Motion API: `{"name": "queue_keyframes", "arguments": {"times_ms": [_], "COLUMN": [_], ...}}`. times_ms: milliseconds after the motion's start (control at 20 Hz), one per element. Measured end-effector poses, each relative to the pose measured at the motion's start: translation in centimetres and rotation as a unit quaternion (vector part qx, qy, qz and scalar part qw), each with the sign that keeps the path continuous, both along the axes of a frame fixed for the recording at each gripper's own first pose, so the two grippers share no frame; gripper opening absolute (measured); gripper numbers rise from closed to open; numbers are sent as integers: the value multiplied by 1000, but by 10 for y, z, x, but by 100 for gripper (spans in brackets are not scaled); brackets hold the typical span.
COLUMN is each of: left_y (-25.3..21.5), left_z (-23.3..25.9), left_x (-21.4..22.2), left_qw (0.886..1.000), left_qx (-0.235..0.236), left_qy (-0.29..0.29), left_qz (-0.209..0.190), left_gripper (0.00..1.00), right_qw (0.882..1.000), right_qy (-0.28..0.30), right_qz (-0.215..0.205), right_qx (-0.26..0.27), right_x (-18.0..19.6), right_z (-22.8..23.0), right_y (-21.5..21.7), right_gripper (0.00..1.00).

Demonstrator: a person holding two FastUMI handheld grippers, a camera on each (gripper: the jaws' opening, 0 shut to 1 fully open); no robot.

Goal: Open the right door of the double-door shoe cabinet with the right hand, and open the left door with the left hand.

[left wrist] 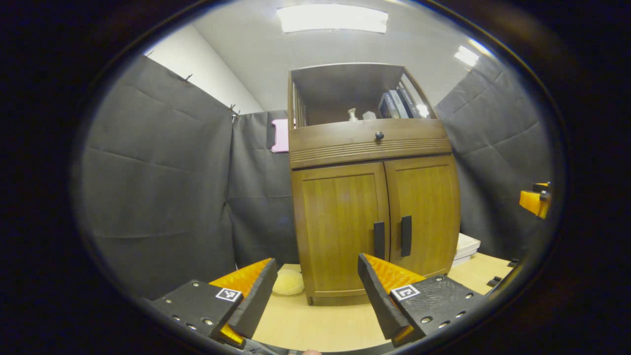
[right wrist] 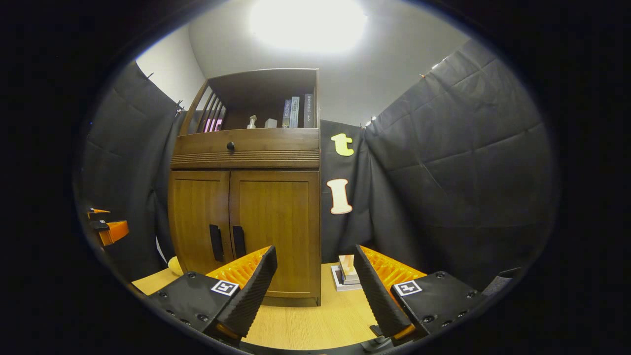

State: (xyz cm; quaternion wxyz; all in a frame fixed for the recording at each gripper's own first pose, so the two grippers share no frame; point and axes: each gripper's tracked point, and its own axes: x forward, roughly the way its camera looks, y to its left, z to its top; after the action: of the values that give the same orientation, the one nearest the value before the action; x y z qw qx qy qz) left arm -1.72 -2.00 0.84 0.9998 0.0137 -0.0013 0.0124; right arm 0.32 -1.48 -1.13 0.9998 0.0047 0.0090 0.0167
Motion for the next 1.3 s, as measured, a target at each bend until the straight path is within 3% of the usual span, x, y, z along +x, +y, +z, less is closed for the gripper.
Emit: {"name": "queue_keyframes", "arguments": {"times_ms": [450, 800, 1300], "left_y": [-23, -19, 43], "left_z": [4, -4, -11], "left_x": [-14, -4, 29], "left_qw": [1000, 1000, 999], "left_qx": [11, 17, 18], "left_qy": [0, 3, 5], "left_qz": [20, 22, 39], "left_gripper": [95, 95, 95], "right_qw": [998, 995, 993], "right_qy": [-1, -2, 5], "right_qz": [57, 96, 115], "right_qx": [8, 27, 32], "right_x": [19, 68, 149], "right_z": [-11, -13, -30], "right_y": [14, 62, 141], "right_gripper": [98, 97, 96]}}
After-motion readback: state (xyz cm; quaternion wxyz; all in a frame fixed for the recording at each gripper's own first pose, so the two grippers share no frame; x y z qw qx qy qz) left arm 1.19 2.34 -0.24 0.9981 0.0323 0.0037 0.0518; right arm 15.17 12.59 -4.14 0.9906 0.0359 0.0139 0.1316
